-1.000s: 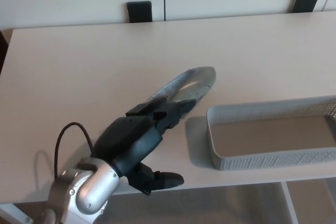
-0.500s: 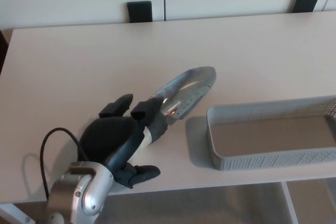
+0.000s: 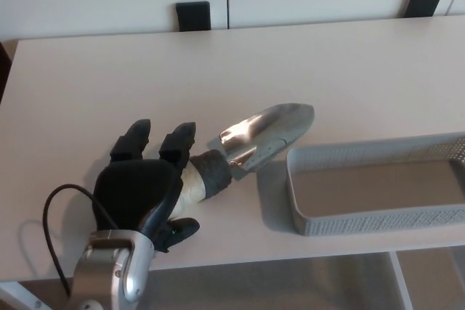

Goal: The robot walks towards a desk on which a shovel is kept on the left hand side and a container is kept on the right hand side. The robot picks up the shovel using its left hand and places it in the container.

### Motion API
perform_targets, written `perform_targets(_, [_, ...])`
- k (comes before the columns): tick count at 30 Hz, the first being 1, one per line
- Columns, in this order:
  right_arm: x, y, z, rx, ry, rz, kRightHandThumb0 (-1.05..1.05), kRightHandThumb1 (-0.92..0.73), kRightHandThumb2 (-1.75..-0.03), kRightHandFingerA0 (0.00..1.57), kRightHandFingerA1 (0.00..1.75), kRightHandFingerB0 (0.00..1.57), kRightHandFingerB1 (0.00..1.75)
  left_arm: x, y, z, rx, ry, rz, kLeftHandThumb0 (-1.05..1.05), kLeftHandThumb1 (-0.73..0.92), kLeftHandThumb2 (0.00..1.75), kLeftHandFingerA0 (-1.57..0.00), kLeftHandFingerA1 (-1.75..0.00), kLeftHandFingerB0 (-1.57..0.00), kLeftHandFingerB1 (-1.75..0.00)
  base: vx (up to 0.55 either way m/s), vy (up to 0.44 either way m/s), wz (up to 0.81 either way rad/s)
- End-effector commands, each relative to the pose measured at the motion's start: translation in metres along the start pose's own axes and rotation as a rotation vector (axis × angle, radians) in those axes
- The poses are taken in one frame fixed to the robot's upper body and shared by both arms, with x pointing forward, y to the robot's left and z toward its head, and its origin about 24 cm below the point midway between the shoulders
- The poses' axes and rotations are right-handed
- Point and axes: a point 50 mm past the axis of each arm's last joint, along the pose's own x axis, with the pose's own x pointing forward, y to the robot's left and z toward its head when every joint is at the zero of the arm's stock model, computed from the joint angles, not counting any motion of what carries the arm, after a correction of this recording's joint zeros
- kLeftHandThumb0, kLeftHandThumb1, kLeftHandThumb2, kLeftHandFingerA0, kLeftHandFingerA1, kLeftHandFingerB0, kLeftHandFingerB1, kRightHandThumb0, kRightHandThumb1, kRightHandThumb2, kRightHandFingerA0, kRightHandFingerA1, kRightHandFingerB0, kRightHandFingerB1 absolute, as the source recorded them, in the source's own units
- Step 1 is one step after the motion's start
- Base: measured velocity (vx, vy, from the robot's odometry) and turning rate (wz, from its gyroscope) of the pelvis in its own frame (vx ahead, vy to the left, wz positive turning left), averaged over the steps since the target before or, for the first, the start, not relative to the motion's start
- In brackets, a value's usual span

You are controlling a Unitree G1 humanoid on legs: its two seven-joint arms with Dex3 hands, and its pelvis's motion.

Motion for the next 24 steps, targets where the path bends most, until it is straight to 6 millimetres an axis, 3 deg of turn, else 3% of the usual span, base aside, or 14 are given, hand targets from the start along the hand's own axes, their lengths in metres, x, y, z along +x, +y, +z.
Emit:
perform_targets(1, [-0.001,-0.004,-0.001,-0.032,0.017,0.014,-0.48,-0.52,-0.83,0.53,0.62,0.31,0.50,-0.001,-0.003,-0.004,0.034,0.057,0.018,-0.68,0.42,0.76,0.00,-0.04,-0.08,-0.17,0.00,0.000,0.00])
perform_targets(8, [0.000,-0.005,0.000,-0.057,0.029,0.023,-0.47,-0.52,-0.83,0.53,0.61,0.30,0.49,0.001,-0.012,-0.006,0.011,0.077,-0.044,-0.61,0.38,0.77,-0.01,-0.20,-0.06,-0.23,0.00,0.000,0.00])
perform_targets(9, [0.000,-0.005,0.000,-0.059,0.030,0.028,-0.47,-0.53,-0.83,0.53,0.61,0.30,0.49,0.001,-0.012,-0.007,0.000,0.075,-0.051,-0.61,0.47,0.55,-0.04,-0.27,-0.06,-0.25,0.00,0.000,0.00])
perform_targets(11, [0.000,-0.005,0.000,-0.067,0.030,0.029,-0.48,-0.53,-0.83,0.54,0.61,0.30,0.49,0.003,-0.013,-0.008,-0.009,0.075,-0.063,-0.62,0.47,0.55,-0.05,-0.27,-0.06,-0.25,0.00,0.000,0.00])
perform_targets(12, [0.000,-0.005,0.000,-0.062,0.035,0.032,-0.48,-0.52,-0.83,0.53,0.61,0.30,0.49,0.005,-0.013,-0.010,-0.025,0.084,-0.094,-0.66,0.41,0.78,-0.05,-0.25,-0.12,-0.22,0.00,0.000,0.00])
perform_targets(13, [0.000,-0.005,0.001,-0.060,0.033,0.033,-0.48,-0.52,-0.83,0.54,0.62,0.30,0.49,0.007,-0.014,-0.011,-0.050,0.094,-0.122,-0.63,0.47,0.56,-0.11,-0.28,-0.09,-0.23,0.00,0.000,0.00])
perform_targets(14, [0.000,-0.005,0.001,-0.064,0.035,0.033,-0.48,-0.53,-0.83,0.53,0.61,0.31,0.49,0.009,-0.014,-0.013,-0.056,0.101,-0.146,-0.35,0.21,0.84,0.00,-0.49,0.00,-0.48,0.00,0.000,0.00])
perform_targets(15, [0.000,-0.005,0.001,-0.068,0.036,0.037,-0.48,-0.53,-0.83,0.53,0.61,0.31,0.49,0.013,-0.015,-0.017,-0.062,0.110,-0.175,-0.35,0.19,0.83,0.00,-0.48,0.00,-0.48,0.00,0.000,0.00])
perform_targets(16, [0.000,-0.005,0.001,-0.069,0.036,0.038,-0.48,-0.53,-0.83,0.53,0.61,0.31,0.50,0.014,-0.015,-0.018,-0.067,0.113,-0.182,-0.72,0.41,0.74,-0.16,-0.40,-0.09,-0.36,0.00,0.000,0.00])
perform_targets(19, [0.001,-0.005,0.003,-0.077,0.035,0.042,-0.48,-0.53,-0.83,0.53,0.61,0.31,0.50,0.020,-0.017,-0.025,-0.093,0.135,-0.239,-0.73,0.43,0.77,-0.30,-0.45,-0.15,-0.37,0.00,0.000,0.00])
perform_targets(20, [0.000,-0.005,0.003,-0.084,0.036,0.046,-0.48,-0.53,-0.84,0.53,0.61,0.31,0.49,0.021,-0.018,-0.027,-0.066,0.128,-0.257,-0.66,0.54,0.57,-0.46,-0.38,-0.25,-0.29,0.00,0.000,0.00])
perform_targets(21, [0.001,-0.004,0.004,-0.088,0.035,0.055,-0.47,-0.54,-0.83,0.53,0.61,0.31,0.49,0.023,-0.020,-0.032,-0.069,0.115,-0.294,-0.63,0.49,0.80,-0.55,-0.55,-0.28,-0.43,0.00,0.000,0.00])
perform_targets(22, [0.001,-0.004,0.005,-0.094,0.033,0.058,-0.47,-0.54,-0.84,0.54,0.62,0.32,0.50,0.023,-0.021,-0.035,-0.083,0.106,-0.309,-0.43,0.66,0.60,-0.83,-0.96,-0.42,-0.34,0.00,0.000,0.00])
perform_targets(24, [0.001,-0.004,0.006,-0.110,0.035,0.061,-0.48,-0.54,-0.84,0.54,0.61,0.32,0.50,0.024,-0.025,-0.042,-0.089,0.101,-0.355,-0.34,0.70,0.62,-1.11,-0.69,-0.65,-0.40,0.00,0.000,0.00])
